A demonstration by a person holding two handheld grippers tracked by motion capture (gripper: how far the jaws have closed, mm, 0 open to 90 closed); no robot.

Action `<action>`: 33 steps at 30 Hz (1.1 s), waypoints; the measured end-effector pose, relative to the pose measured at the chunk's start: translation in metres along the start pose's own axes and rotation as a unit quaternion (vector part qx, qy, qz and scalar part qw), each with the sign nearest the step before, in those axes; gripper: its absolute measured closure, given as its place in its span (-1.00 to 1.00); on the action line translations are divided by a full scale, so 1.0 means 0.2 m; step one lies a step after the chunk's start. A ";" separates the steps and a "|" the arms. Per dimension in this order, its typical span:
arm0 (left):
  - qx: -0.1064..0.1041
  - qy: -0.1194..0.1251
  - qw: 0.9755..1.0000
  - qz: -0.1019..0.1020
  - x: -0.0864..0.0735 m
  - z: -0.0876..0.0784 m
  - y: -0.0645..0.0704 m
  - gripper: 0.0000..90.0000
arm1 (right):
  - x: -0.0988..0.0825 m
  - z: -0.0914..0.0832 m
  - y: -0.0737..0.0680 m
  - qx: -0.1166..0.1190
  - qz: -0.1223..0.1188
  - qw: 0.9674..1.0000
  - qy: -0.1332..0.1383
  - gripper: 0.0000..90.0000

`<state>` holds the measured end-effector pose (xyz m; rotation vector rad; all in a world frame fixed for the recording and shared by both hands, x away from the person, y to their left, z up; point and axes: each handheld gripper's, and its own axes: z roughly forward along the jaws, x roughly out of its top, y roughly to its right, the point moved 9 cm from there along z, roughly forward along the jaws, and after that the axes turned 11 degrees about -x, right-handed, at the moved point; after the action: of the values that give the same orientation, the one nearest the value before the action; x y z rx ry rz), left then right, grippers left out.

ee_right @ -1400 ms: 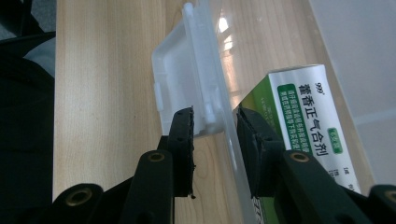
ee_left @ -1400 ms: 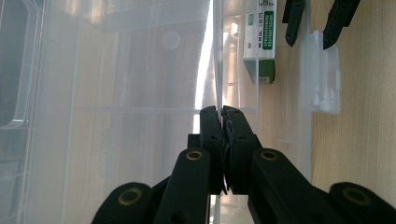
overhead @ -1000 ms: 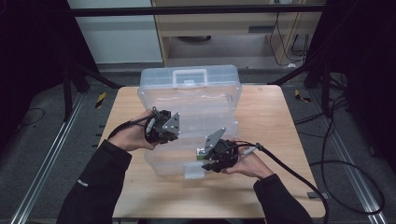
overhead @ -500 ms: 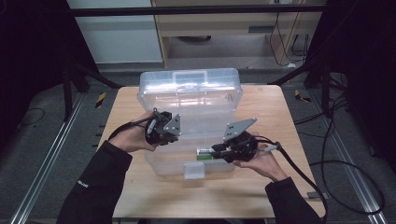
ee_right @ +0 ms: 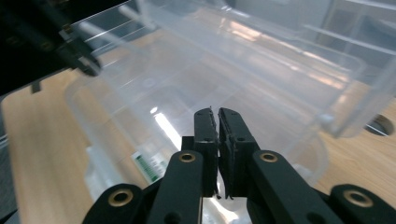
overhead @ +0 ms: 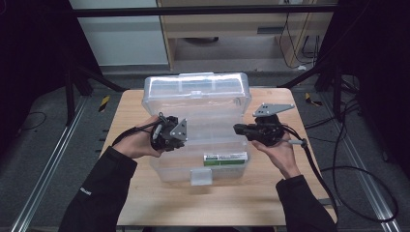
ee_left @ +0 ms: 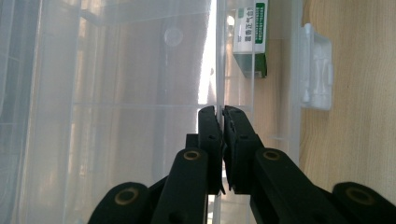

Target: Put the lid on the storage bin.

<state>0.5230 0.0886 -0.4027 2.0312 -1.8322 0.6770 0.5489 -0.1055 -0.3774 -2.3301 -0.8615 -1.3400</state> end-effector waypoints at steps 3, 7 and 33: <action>0.000 -0.001 1.000 0.000 0.00 0.00 0.00 0.90 | 0.01 0.01 0.05 -0.008 0.016 1.000 0.001 0.97; 0.001 -0.005 1.000 0.000 0.00 0.00 0.00 0.90 | 0.02 0.01 0.10 -0.021 0.031 0.999 0.009 1.00; -0.009 0.002 1.000 -0.009 -0.01 0.02 0.03 0.90 | 0.09 -0.02 0.27 -0.074 0.071 0.994 0.042 1.00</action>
<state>0.5173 0.0875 -0.4079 2.0308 -1.8094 0.6581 0.5868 -0.1426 -0.3594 -2.3755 -0.5773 -1.4738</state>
